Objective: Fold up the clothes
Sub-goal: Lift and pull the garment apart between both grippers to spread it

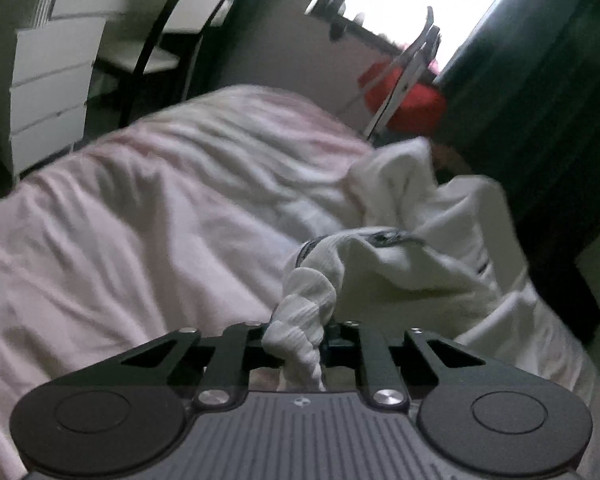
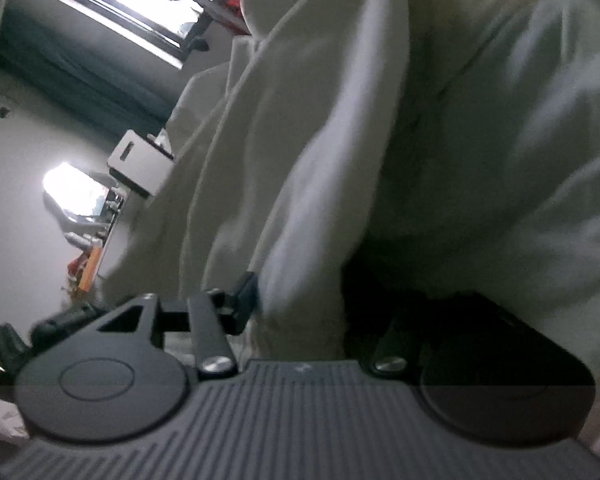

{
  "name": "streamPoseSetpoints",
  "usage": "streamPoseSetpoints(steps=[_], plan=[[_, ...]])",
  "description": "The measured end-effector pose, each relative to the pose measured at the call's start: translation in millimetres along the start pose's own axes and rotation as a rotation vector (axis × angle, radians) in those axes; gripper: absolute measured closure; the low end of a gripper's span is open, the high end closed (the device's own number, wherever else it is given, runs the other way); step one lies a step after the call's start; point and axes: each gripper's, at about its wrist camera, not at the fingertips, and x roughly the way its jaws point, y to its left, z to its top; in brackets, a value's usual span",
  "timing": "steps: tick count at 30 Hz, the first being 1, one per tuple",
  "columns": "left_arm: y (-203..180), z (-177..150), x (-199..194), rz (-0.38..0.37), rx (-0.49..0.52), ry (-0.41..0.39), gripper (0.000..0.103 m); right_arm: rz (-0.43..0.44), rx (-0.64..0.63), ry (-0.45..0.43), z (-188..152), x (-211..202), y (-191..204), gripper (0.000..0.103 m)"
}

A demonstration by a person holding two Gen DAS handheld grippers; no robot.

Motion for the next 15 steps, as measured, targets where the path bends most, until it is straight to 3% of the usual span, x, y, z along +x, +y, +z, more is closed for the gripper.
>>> streamPoseSetpoints(steps=[1,3,6,11,15], plan=[[-2,1,-5,-0.007,-0.007,-0.025,0.088,-0.001,-0.018,-0.006,-2,-2,2,0.046],[-4,4,-13,-0.022,-0.031,-0.064,0.089,-0.004,-0.053,-0.017,-7,-6,7,0.063],[-5,17,-24,-0.035,-0.078,-0.099,0.09,0.03,-0.061,-0.018,-13,-15,19,0.078],[-13,71,-40,0.015,-0.006,-0.171,0.09,0.131,-0.134,-0.044,-39,-26,78,0.08],[-3,138,-48,0.126,-0.018,-0.224,0.09,0.265,-0.127,0.012,-70,4,133,0.082]])
